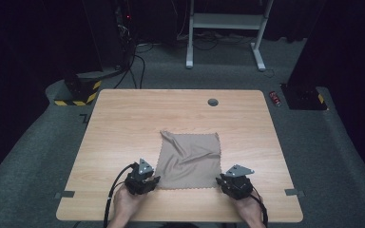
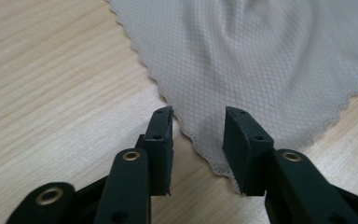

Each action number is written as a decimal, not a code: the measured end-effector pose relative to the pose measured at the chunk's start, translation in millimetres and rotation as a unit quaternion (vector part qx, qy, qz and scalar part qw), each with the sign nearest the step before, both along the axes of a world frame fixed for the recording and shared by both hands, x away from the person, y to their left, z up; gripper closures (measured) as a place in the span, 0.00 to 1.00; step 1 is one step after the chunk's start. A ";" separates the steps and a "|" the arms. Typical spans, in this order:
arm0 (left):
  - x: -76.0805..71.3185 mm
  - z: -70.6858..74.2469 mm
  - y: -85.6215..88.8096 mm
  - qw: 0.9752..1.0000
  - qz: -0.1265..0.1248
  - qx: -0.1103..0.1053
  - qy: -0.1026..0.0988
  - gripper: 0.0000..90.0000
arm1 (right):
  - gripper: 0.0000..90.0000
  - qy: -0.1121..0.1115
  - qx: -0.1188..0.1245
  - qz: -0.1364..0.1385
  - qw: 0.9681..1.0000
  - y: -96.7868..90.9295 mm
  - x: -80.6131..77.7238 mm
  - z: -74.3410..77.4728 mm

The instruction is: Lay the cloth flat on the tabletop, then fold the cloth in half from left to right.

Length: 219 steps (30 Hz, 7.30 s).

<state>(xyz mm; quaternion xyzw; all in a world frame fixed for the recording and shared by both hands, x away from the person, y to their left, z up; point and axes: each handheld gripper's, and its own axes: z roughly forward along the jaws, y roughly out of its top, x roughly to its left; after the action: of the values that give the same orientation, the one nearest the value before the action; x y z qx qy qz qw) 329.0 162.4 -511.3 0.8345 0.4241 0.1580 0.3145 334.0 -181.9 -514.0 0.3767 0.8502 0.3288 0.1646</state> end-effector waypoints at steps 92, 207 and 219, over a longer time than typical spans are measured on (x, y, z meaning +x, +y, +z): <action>131.1 -5.1 -2.4 0.996 0.086 -0.010 -0.020 0.52 | 0.75 0.005 -0.003 -0.091 0.996 14.3 126.3 0.8; 186.5 34.3 39.7 0.995 0.091 -0.019 0.040 1.00 | 1.00 -0.029 0.050 0.231 0.971 210.9 -16.0 22.8; 182.3 41.9 50.7 0.993 0.103 -0.037 0.036 1.00 | 1.00 -0.042 0.076 0.231 0.969 204.5 -16.0 34.6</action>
<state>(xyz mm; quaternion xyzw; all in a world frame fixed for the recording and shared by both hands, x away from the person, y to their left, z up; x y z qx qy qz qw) 511.3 213.1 -469.4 0.7795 0.5239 0.1441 0.3115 318.0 22.6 -479.3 0.1671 0.8790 0.4373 0.0910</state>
